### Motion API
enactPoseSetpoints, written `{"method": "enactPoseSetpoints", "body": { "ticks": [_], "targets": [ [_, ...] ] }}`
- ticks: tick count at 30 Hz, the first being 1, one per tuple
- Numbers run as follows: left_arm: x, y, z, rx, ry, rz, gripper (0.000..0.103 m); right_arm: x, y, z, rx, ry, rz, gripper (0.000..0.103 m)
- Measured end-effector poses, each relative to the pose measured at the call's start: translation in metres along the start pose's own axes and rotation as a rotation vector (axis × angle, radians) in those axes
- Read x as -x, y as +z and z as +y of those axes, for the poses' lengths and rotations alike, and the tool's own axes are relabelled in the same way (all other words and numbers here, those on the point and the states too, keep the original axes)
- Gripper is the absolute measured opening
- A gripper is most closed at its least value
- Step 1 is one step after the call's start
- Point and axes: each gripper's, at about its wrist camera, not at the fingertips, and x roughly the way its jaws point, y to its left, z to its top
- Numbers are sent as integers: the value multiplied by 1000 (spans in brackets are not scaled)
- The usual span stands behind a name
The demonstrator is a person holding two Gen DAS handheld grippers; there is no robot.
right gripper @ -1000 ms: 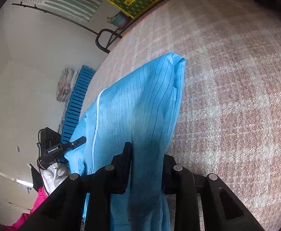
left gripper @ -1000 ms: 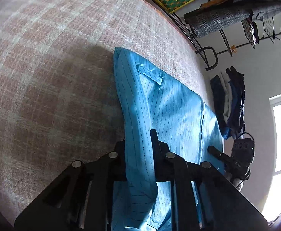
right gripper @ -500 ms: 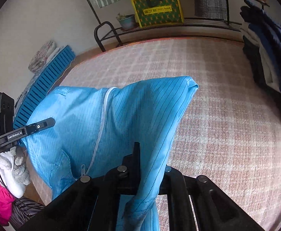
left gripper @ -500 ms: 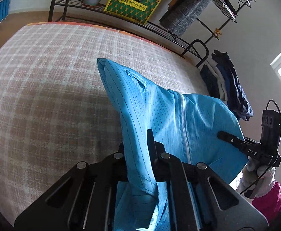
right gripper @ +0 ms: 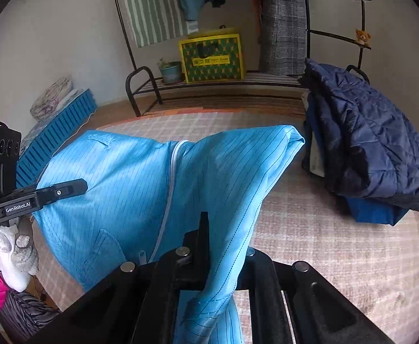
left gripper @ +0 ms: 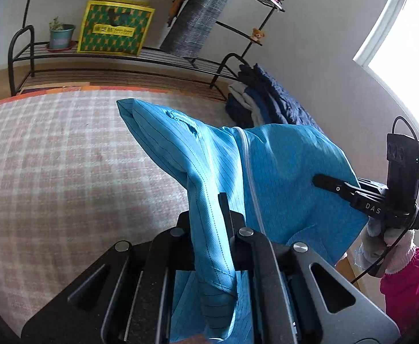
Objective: Fold large clothes
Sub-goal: 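Lift the coat with both tools and carry it to the navy jacket pile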
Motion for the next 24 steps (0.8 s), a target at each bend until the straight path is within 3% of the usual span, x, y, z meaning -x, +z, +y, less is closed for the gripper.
{"method": "enactPoseSetpoints", "body": {
  "ticks": [9,16,24],
  "targets": [
    [-42,59,-78,-91,-125,-35,5,71,31,-62,6,-123,-74,3],
    [-92,132,-135,-174,-194,-98,5,120,87,-125,47,-311,-133,4],
    [-166,207,-183,-173,-212,-159,5,115,161,-205,55,-487,-189,4]
  ]
}}
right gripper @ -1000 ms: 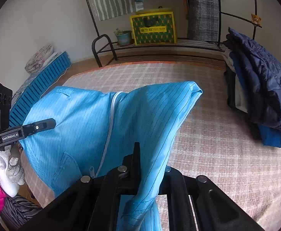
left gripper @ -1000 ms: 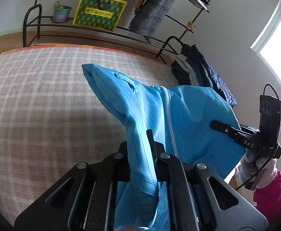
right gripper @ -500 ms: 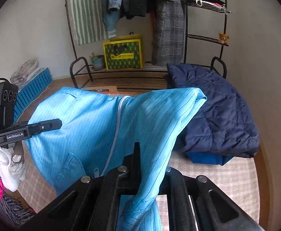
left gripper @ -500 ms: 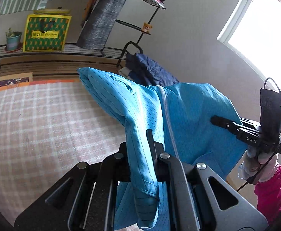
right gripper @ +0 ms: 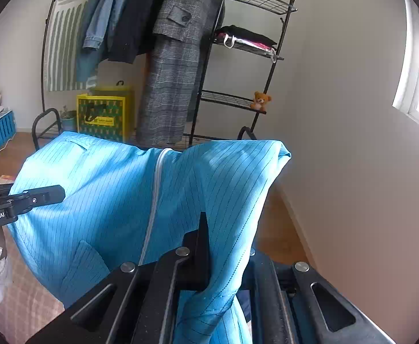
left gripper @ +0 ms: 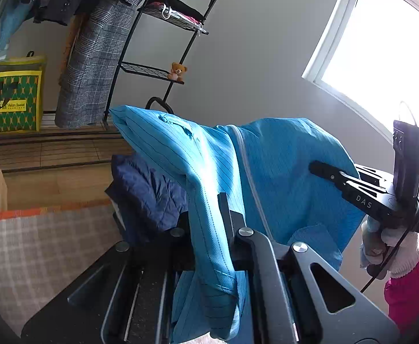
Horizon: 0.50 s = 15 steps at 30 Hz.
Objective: Fold large clothes
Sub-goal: 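Lift the coat with both tools and carry it to the navy jacket pile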
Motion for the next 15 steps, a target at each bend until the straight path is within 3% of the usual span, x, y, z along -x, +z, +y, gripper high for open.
{"method": "enactPoseSetpoints", "body": {
  "ticks": [7,15],
  "targets": [
    [-66,13,20,16,49,3,5,-82,16,-20,27,-63,19,4],
    [-115,-12,62,45,136,53,7,-170,-15,-25,26,-132,132,7]
  ]
}}
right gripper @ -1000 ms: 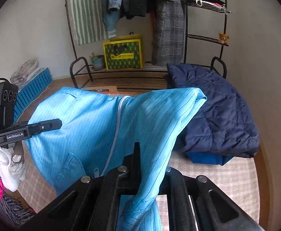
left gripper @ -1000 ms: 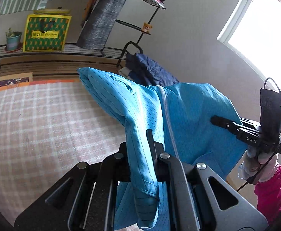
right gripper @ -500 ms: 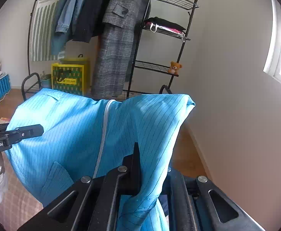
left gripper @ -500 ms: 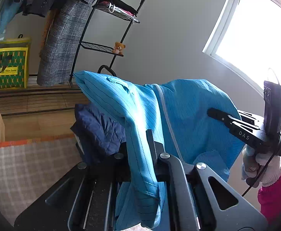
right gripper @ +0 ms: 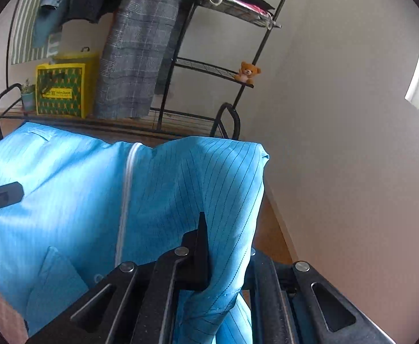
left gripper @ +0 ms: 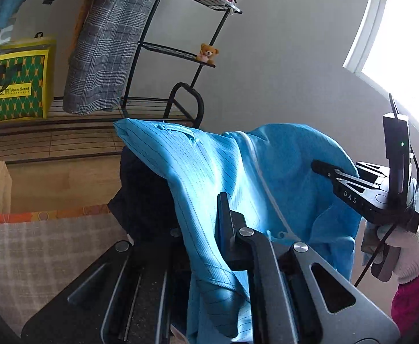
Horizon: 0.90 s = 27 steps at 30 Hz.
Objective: Fold large clothes
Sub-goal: 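Lift the coat with both tools and carry it to the navy jacket pile, then lower the coat onto the navy jacket pile and open both tools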
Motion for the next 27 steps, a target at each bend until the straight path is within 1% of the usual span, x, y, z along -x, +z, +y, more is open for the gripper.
{"method": "enactPoseSetpoints", "body": {
  "ticks": [1,2,3,4,5,6,7,9,11,16,20,27],
  "targets": [
    [-5,-2,4,6,21,8,10,-10,-5,-2,-12,-19,16,9],
    [-9,-4,8,5,48,15,11,-19,-9,-5,-26,-35,33,16],
    [-13,-5,10,-8,92,17,19,-28,-14,-8,-39,-51,61,33],
    [-17,-6,11,-26,135,14,26,-37,-18,-11,-45,-82,92,38],
    [-21,-8,11,-47,171,17,31,-45,-23,-15,-43,-117,116,41],
    [-23,-9,11,-62,208,23,42,-49,-27,-18,-38,-145,135,42],
    [-23,-9,12,-63,227,22,49,-52,-30,-23,-43,-161,147,42],
    [-16,-9,12,-56,213,9,49,-48,-35,-34,-96,-153,139,45],
    [-4,-9,9,-69,215,-5,49,-35,-36,-44,-145,-129,109,48],
    [41,-11,-13,-124,206,-39,49,6,-32,-52,-194,-91,51,49],
    [90,-14,-39,-164,194,-73,49,48,-26,-45,-196,-67,6,49],
    [189,-29,-87,-224,165,-144,49,135,-22,-34,-217,-6,-74,49]
  ]
}}
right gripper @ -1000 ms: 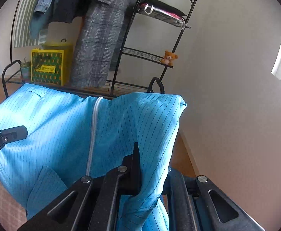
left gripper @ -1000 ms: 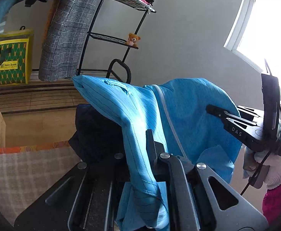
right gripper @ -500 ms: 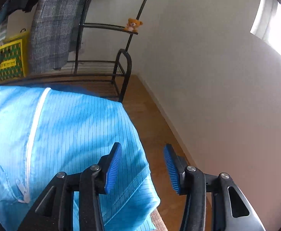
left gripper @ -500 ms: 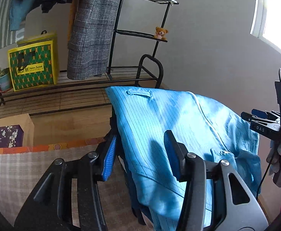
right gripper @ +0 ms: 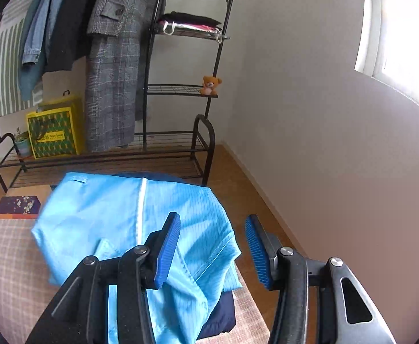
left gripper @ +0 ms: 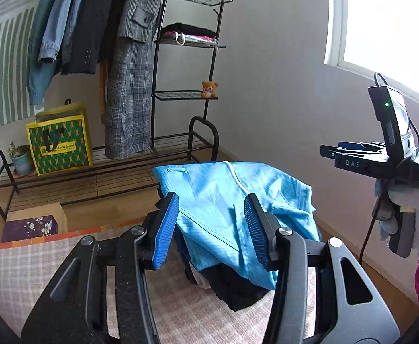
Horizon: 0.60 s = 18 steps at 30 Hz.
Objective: Fold large clothes
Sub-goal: 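Lower the coat onto the navy jacket pile and open both tools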
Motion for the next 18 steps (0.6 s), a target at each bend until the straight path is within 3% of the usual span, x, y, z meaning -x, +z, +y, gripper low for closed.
{"method": "enactPoseSetpoints", "body": {
  "ticks": [7,15,18],
  "targets": [
    [99,-10,-22,-50,-6,-50,49,102,-12,5,-7,5,-65,50],
    [188,-49,-31,-93,-23,-70,49,193,-61,15,-19,22,-121,53],
    [211,-65,-31,-112,-14,-85,50,215,-85,18,-73,71,-149,62]
  ]
}}
